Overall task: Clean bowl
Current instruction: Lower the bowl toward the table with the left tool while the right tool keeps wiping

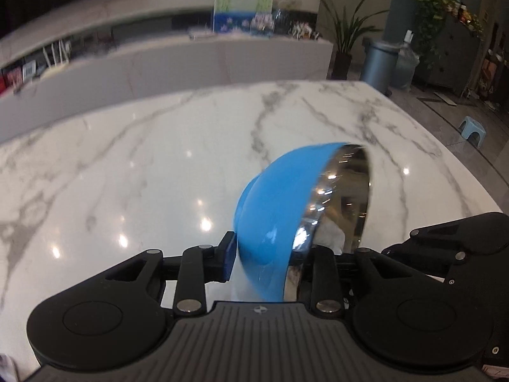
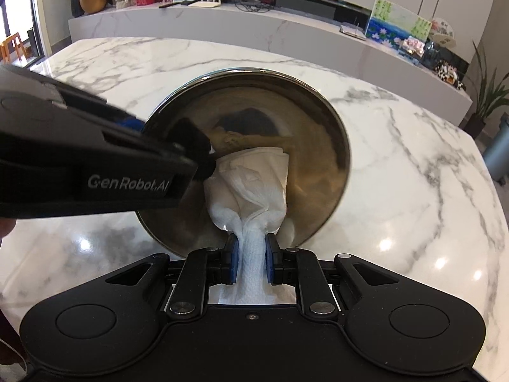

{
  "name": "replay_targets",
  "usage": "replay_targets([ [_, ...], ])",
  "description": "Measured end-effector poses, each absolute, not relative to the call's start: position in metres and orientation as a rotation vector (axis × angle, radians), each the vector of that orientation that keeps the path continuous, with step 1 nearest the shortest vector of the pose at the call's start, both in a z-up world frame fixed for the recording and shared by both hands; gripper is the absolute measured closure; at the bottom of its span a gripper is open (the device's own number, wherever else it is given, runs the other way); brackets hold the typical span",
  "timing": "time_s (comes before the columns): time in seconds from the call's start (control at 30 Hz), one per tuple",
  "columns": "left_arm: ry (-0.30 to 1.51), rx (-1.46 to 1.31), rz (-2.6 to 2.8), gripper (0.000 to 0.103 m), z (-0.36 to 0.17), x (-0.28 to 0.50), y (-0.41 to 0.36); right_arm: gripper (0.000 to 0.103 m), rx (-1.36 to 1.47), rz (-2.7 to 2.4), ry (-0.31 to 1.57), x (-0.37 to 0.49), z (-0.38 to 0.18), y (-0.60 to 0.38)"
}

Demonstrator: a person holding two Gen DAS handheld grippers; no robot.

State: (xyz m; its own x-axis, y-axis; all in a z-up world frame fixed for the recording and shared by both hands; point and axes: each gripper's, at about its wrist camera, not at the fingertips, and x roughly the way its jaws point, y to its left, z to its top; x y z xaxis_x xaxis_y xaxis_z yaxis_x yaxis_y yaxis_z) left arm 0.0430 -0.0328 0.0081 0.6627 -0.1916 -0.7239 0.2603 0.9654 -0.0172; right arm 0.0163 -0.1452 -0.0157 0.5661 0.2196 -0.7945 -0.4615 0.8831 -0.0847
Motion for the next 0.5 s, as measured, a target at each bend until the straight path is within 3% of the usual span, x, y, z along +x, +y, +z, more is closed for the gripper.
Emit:
replay_targets([
  [0.2,0.795,0.145,-0.256,0.082,0.009,0.044,-0.042,0.089,-0.299,0.399,0.882,0.019,-0.017,-0.147],
  [0.5,0.931,-0.078,-0.224,0.086,0.001,0.063,-0.009,0.089,-0.285,0.391,0.839,0.023,-0.01,-0.15],
])
